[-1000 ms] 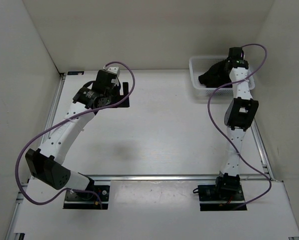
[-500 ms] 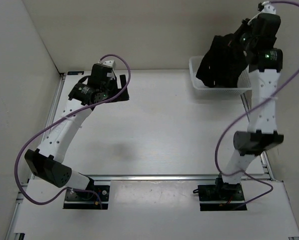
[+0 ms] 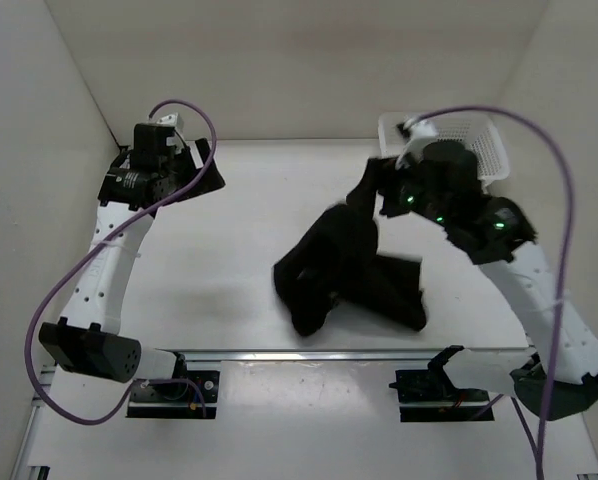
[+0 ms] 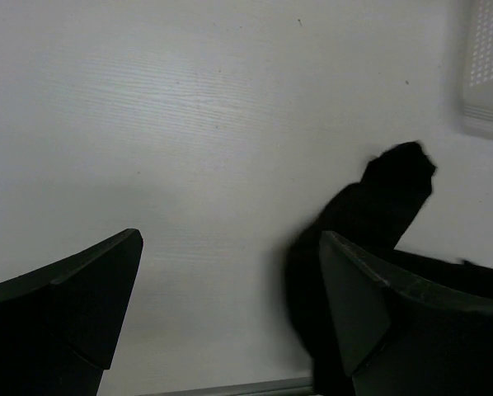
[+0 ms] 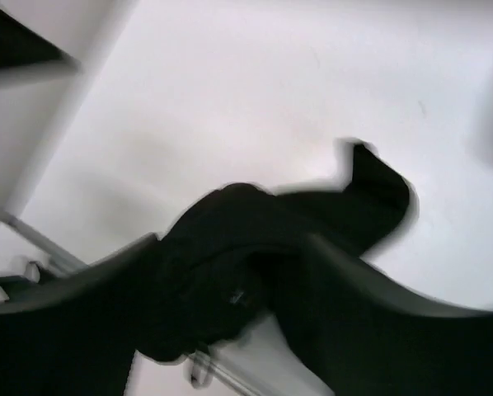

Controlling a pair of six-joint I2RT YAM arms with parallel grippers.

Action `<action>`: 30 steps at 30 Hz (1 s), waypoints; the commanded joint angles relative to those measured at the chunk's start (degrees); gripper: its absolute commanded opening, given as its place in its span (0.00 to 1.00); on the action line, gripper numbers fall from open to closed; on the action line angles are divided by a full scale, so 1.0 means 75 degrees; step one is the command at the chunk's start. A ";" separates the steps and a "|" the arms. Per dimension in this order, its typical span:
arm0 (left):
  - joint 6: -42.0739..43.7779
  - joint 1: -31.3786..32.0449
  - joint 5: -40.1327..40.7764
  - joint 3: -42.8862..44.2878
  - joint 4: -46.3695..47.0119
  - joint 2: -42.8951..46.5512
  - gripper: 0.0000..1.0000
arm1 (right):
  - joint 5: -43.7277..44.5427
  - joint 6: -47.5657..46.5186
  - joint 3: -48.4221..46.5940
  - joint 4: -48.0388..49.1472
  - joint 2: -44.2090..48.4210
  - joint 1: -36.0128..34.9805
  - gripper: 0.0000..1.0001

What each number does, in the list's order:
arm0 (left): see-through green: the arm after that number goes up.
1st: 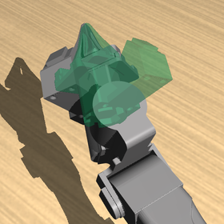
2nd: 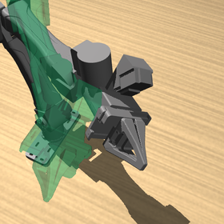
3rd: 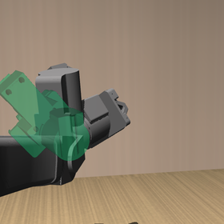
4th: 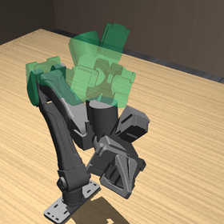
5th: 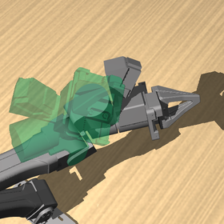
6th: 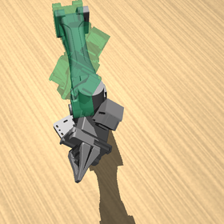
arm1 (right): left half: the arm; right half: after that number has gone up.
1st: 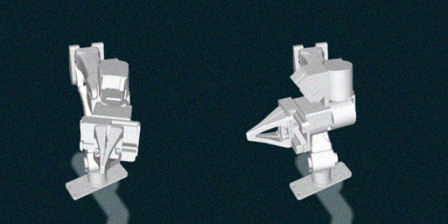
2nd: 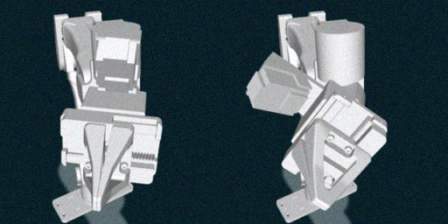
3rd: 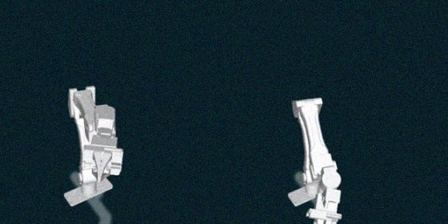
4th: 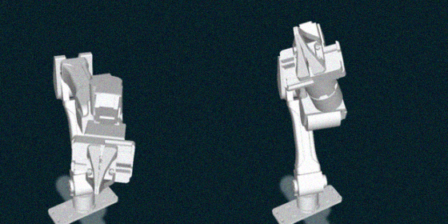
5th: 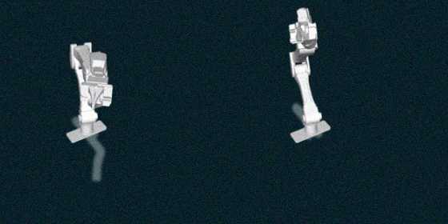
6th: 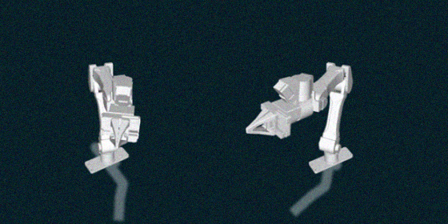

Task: Fold and stack the shorts
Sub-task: Move the shorts to the center of the board

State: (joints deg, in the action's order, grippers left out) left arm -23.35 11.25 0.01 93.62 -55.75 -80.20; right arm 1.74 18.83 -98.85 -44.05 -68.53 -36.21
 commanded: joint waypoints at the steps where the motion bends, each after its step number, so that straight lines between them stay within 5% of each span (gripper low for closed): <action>1: -0.0015 -0.0035 -0.0714 -0.0574 -0.0091 0.0604 1.00 | 0.1080 0.0418 0.1843 -0.0466 0.0288 -0.0106 0.84; 3: -0.0015 -0.0035 -0.1031 -0.0938 -0.0091 0.0802 1.00 | 0.1490 0.0676 0.2864 -0.0757 0.0488 0.0069 0.93; 6: -0.0190 0.0630 -0.1360 -0.1875 -0.0021 0.0884 1.00 | 0.1503 0.1038 0.3580 -0.0970 0.0885 0.0070 0.90; 12: -0.1700 0.2143 -0.1501 -0.4512 0.1184 0.1073 1.00 | 0.0496 0.1998 0.5090 -0.0702 0.1543 -0.0350 0.45; 15: -0.2475 0.2893 -0.1501 -0.5088 0.1526 0.0687 1.00 | 0.0226 0.2363 0.5747 -0.0362 0.1463 -0.0796 0.38; 17: -0.2744 0.3397 -0.1164 -0.5089 0.1527 0.0242 1.00 | 0.0143 0.2552 0.5750 -0.0361 0.1346 -0.0867 0.59; 18: -0.2745 0.3550 -0.1069 -0.5089 0.1527 0.0102 1.00 | 0.0143 0.2552 0.5750 -0.0361 0.1263 -0.0868 0.85; 20: -0.2921 0.4017 -0.0905 -0.5158 0.1596 -0.0297 1.00 | 0.0236 0.2470 0.5750 -0.0361 0.1170 -0.0868 0.99; 22: -0.3027 0.4242 -0.0751 -0.5159 0.1597 -0.0555 1.00 | 0.0237 0.2400 0.5750 -0.0255 0.1030 -0.0868 1.00; 26: -0.3027 0.4337 -0.0600 -0.5229 0.1773 -0.1222 0.77 | -0.0476 0.2400 0.5831 0.0854 0.0095 -0.0868 1.00; 27: -0.2934 0.4337 -0.0599 -0.5137 0.1773 -0.1224 0.58 | -0.0582 0.2400 0.5832 0.1044 -0.0106 -0.0937 1.00; 30: -0.2758 0.4255 -0.0529 -0.4984 0.1773 -0.1224 0.21 | -0.0653 0.2201 0.5762 0.1734 -0.0962 -0.1008 1.00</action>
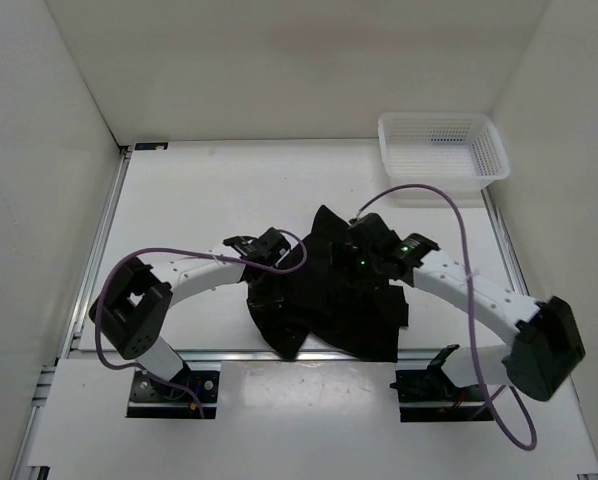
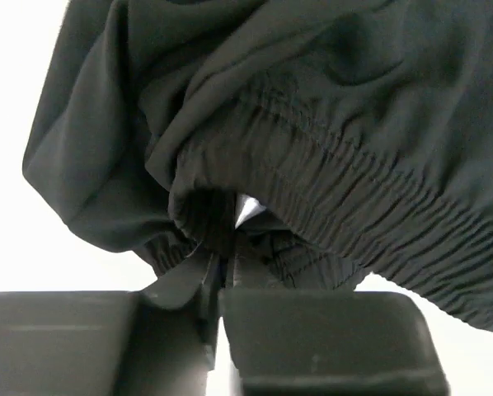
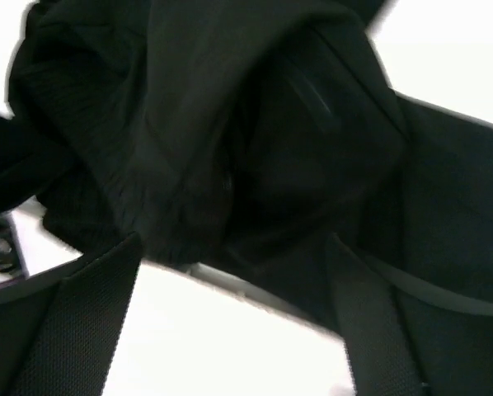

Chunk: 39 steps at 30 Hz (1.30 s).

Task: Fold and stack the shorts
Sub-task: Move the shorts to the center of the board, then flatten the shorts out

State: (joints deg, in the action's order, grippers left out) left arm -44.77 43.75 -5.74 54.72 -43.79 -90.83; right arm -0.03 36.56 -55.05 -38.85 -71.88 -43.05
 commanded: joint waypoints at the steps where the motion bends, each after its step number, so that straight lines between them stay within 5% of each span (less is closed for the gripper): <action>1: 0.0168 -0.0149 0.0238 0.0204 0.0179 0.0308 0.10 | -0.0487 -0.0256 -0.0229 0.1159 -0.1005 -0.0096 0.94; 4: 0.0484 -0.0535 0.0086 0.0624 -0.0066 0.0730 0.10 | -0.0570 -0.0900 -0.0990 0.1010 -0.2002 0.0008 0.61; 5: 0.0555 -0.0617 0.0201 0.0777 -0.0195 0.0882 0.10 | -0.0895 -0.1110 -0.1503 0.0857 -0.2180 0.0218 0.30; 8: 0.0883 -0.0910 0.0460 0.1585 -0.0769 0.1445 0.10 | -0.0968 -0.1884 -0.2581 -0.0068 -0.2393 0.0663 0.02; 15: 0.1527 -0.1426 0.1128 0.4033 -0.2174 0.1716 0.10 | -0.1237 -0.2659 -0.5332 -0.1136 -0.1784 0.1614 0.00; 22: 0.2008 -0.1884 0.2428 0.6729 -0.3020 0.1891 0.10 | -0.1238 -0.2905 -0.8595 -0.2015 -0.2324 0.1533 0.00; 27: 0.2185 -0.1884 0.1962 0.6979 -0.2893 0.2301 0.10 | -0.0467 -0.2835 -0.8049 -0.1757 -0.1505 0.1533 0.00; 32: 0.1927 -0.1007 -0.0356 0.5808 -0.1511 0.2477 0.10 | 0.0882 -0.2694 -0.6292 -0.1559 -0.0520 0.2047 0.00; 33: 0.1927 -0.0564 -0.0696 0.5725 -0.1370 0.2071 0.24 | 0.1046 -0.2694 -0.6069 -0.1477 -0.0518 0.2222 0.00; 36: 0.2417 0.0059 -0.1438 0.6271 -0.1577 0.1050 0.76 | 0.1586 -0.2625 -0.5552 -0.1674 -0.0599 0.3240 0.67; 37: 0.2489 0.0062 -0.1229 0.6460 -0.2159 0.0862 0.79 | 0.1586 -0.2624 -0.5389 -0.1768 -0.0600 0.3406 0.90; 39: 0.2489 0.0062 -0.0598 0.6603 -0.2562 0.0755 0.97 | 0.1364 -0.2438 -0.4968 -0.1747 -0.0250 0.3594 1.00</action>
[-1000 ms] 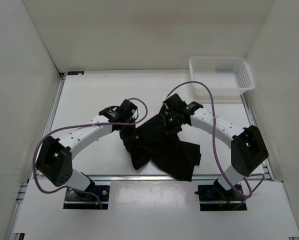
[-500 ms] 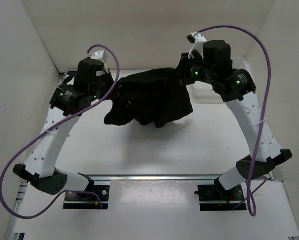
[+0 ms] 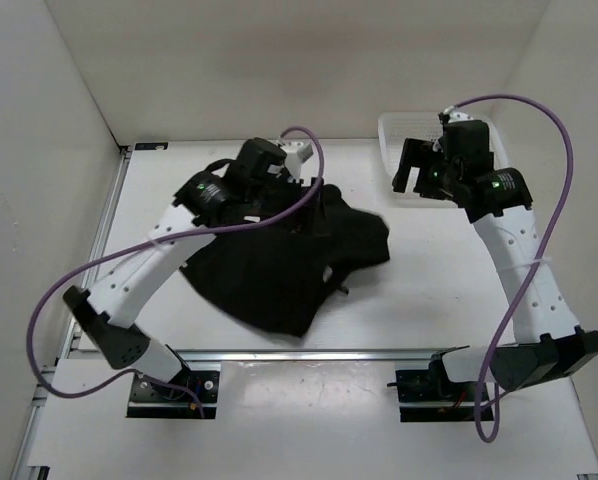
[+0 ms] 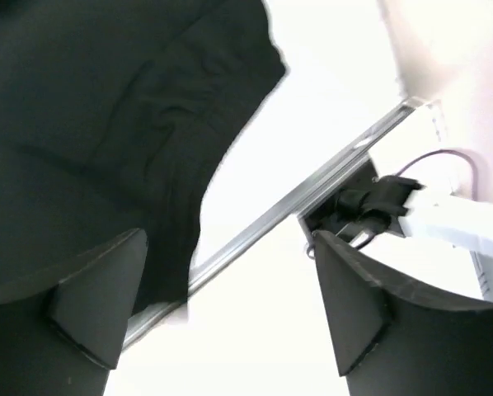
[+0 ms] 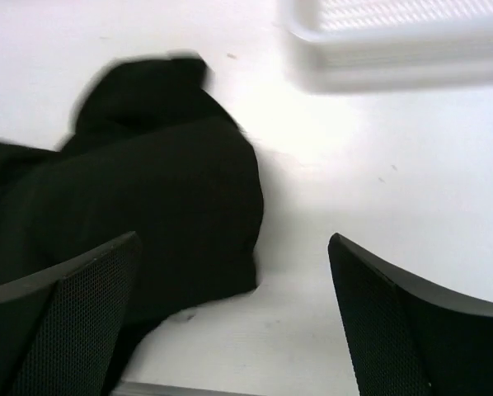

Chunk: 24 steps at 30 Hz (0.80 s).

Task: Fold and stack the shorts
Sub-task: Flatten the shorts out

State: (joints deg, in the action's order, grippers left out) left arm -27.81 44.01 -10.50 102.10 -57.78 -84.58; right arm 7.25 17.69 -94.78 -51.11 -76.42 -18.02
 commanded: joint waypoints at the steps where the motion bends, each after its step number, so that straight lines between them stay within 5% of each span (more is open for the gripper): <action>1: 0.0228 -0.0113 0.0598 0.0215 -0.0791 0.0002 1.00 | 0.0300 0.0078 0.0611 -0.0018 0.0555 0.0258 1.00; 3: 0.0228 -0.0533 0.0685 -0.0217 -0.0792 0.0411 1.00 | 0.0195 0.0393 0.1549 0.0169 0.1153 0.0258 1.00; 4: 0.0228 -0.1023 0.0685 -0.0892 -0.0653 0.0587 0.95 | -0.0224 0.0499 0.1900 0.0240 0.1340 0.0258 0.92; 5: 0.0124 -0.1260 0.0801 -0.1293 -0.0501 0.0763 0.79 | -0.0541 0.0628 0.2657 0.0322 0.1690 0.0177 0.71; 9: -0.0298 -0.2572 0.0663 -0.3227 0.0015 0.1186 0.41 | -0.1654 0.1728 0.4754 0.0907 0.2430 -0.0908 0.22; 11: -0.0614 -0.3299 0.0453 -0.4256 0.0308 0.1187 0.39 | -0.1751 0.2642 0.5521 0.1411 0.2701 -0.1903 0.17; 12: -0.0743 -0.3533 0.0451 -0.4564 0.0402 0.1187 0.43 | -0.1751 0.3213 0.6104 0.1575 0.2701 -0.2269 0.19; 14: -0.1013 -0.4155 0.0451 -0.5350 0.0543 0.1187 0.68 | -0.1518 0.3651 0.6437 0.1927 0.2783 -0.3464 0.35; 15: -0.1014 -0.4366 0.0335 -0.5584 0.0694 0.1187 0.80 | -0.1366 0.3780 0.6438 0.1998 0.2667 -0.3851 0.60; 17: -0.0957 -0.5171 -0.0306 -0.6378 0.1068 0.0954 1.00 | -0.1119 0.3864 0.6346 0.2081 0.2025 -0.4891 0.83; 19: -0.0874 -0.5643 -0.1667 -0.6850 0.1886 0.0545 1.00 | -0.1048 0.3759 0.5914 0.2081 0.0951 -0.5376 0.94; 24: -0.0710 -0.5950 -0.1670 -0.6737 0.2242 -0.1271 0.90 | -0.1258 0.3454 0.5337 0.2665 -0.0964 -0.6116 0.86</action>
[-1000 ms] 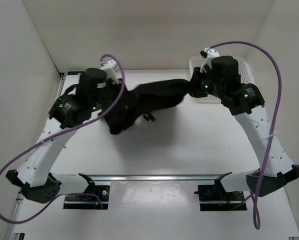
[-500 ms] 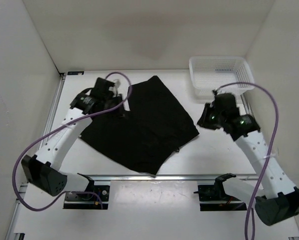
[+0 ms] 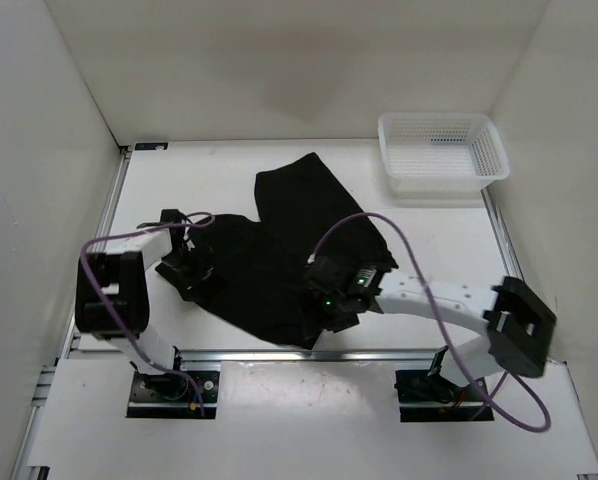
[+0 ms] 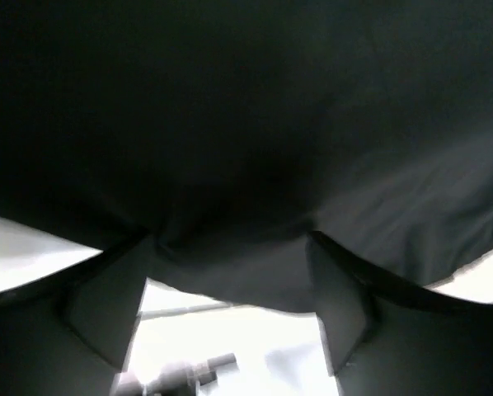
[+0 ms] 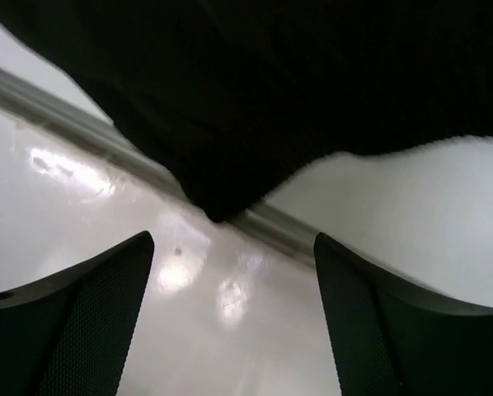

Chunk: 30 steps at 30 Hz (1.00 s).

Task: Fold and stack the shorts
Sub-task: Flatten the shorts out

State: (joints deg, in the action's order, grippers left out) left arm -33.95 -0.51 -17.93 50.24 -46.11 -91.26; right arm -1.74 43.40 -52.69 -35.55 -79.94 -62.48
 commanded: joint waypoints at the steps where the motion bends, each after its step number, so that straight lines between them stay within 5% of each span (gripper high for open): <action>1: 0.0109 -0.0014 -0.0679 0.0250 0.0687 -0.0463 0.83 | -0.0142 0.0026 -0.0357 0.0754 -0.0938 -0.0189 0.82; 3: 0.0179 -0.0014 -0.0574 0.0449 0.0687 -0.0558 0.77 | -0.0213 0.0026 -0.0358 0.1060 -0.1513 -0.0189 0.74; 6: 0.0180 -0.0014 -0.0574 0.0625 0.0687 -0.0558 0.74 | -0.0214 0.0026 -0.0557 0.1060 -0.1961 -0.0189 0.46; 8: 0.0250 -0.0014 -0.0574 0.0708 0.0687 -0.0628 0.74 | 0.0031 0.0026 -0.0476 0.0990 -0.1962 -0.0119 0.16; 10: 0.0343 -0.0014 -0.0736 0.0790 0.0687 -0.0699 0.82 | 0.0289 0.0107 -0.0312 0.0616 -0.1893 0.0219 0.02; 14: 0.0507 0.0126 -0.0984 0.0966 0.0687 -0.0699 1.00 | 0.0664 0.0108 0.0716 0.0112 -0.0994 0.1063 0.00; 23: 0.0648 0.0279 -0.0973 0.1937 0.0066 -0.0184 1.00 | 0.1660 -0.0454 0.1085 -0.1248 0.0417 0.3908 0.00; 26: 0.0648 0.0279 -0.0903 0.2172 -0.0156 -0.0183 1.00 | 0.1544 -0.0291 0.0136 -0.1471 0.0335 0.4276 0.53; 27: 0.0718 0.0279 -0.0902 0.2173 -0.0238 -0.0183 1.00 | 0.1660 -0.0209 -0.0214 -0.1552 0.0335 0.4276 0.80; 30: 0.0800 0.0279 -0.0517 0.1893 -0.0391 0.0144 1.00 | 0.2129 0.0142 -0.0440 -0.1939 0.0673 0.4276 0.92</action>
State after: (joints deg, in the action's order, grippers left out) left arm -29.54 1.43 -23.51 65.14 -46.35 -94.65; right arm 10.46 42.46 -52.73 -46.15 -77.56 -30.28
